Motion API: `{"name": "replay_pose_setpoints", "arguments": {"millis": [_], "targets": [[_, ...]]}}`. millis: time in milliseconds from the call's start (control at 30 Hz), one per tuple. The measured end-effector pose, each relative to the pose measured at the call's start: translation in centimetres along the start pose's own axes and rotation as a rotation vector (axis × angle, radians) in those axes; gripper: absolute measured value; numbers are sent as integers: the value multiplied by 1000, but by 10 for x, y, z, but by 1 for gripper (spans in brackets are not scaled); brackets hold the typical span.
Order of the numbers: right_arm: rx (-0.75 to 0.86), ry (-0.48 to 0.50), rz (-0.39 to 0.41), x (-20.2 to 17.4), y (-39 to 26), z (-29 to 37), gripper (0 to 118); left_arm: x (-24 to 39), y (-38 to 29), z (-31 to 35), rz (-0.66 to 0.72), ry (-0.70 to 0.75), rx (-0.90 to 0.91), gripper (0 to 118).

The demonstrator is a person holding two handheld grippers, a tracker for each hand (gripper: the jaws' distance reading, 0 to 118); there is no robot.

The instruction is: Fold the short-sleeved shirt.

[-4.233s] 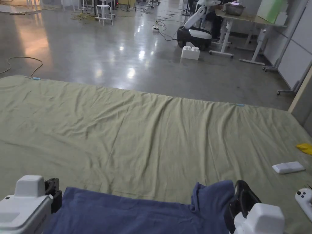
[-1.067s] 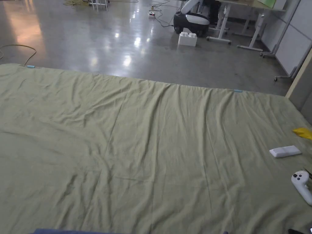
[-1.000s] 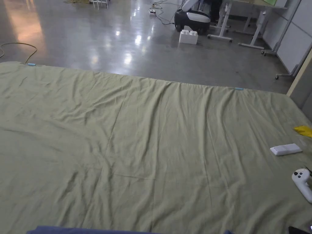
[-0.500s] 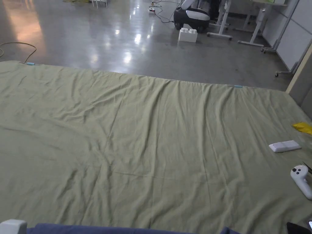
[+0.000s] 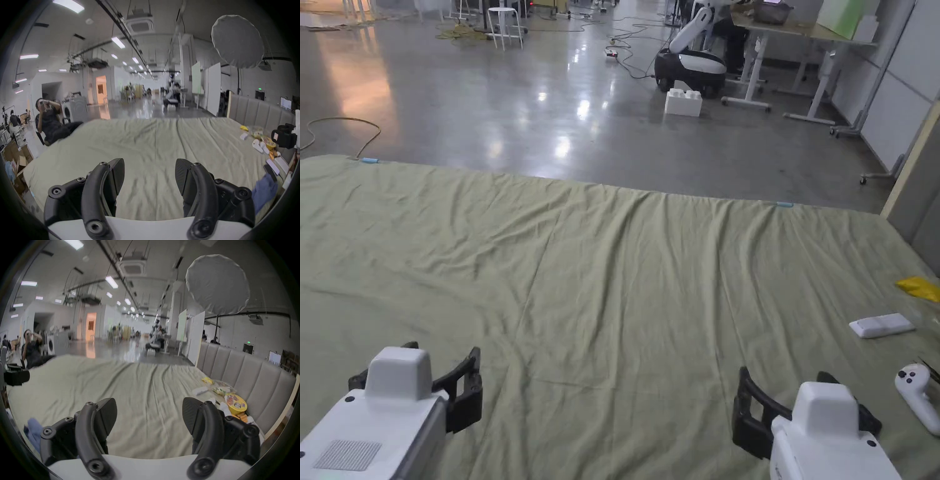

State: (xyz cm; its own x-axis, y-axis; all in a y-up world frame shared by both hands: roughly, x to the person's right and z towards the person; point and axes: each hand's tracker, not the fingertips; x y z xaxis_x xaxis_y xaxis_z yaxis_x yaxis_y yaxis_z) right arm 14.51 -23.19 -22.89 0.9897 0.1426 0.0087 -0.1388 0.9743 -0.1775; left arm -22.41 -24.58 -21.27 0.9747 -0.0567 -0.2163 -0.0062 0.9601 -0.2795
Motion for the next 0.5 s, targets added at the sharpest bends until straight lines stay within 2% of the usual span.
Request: {"name": "replay_pose_setpoints", "arguments": {"millis": [67,100,133,167,200,233,300,367,400,500], "targets": [[42,-3,-56,-5,8,0,62,7,6,0,-23,32,52,59],[85,0,-74,-6,11,-1,49,8,9,1,-23,32,72,49],[104,-3,-86,-8,16,-1,42,9,11,3,-19,22,95,40],[125,-11,-96,-9,20,-1,35,16,19,11,-27,21,120,28],[143,-23,-106,-10,24,0,22,20,23,15,-25,27,135,13],[171,-24,-131,-10,28,0,16,22,26,17,-23,33,145,11],[190,-22,-175,-10,32,2,13,20,30,14,4,29,155,10],[236,-27,-86,-15,41,2,11,19,33,15,34,27,175,5],[220,-24,-97,-16,42,1,6,20,33,15,40,27,178,5],[216,-4,-81,-16,44,-1,3,18,36,17,46,20,178,5]]}}
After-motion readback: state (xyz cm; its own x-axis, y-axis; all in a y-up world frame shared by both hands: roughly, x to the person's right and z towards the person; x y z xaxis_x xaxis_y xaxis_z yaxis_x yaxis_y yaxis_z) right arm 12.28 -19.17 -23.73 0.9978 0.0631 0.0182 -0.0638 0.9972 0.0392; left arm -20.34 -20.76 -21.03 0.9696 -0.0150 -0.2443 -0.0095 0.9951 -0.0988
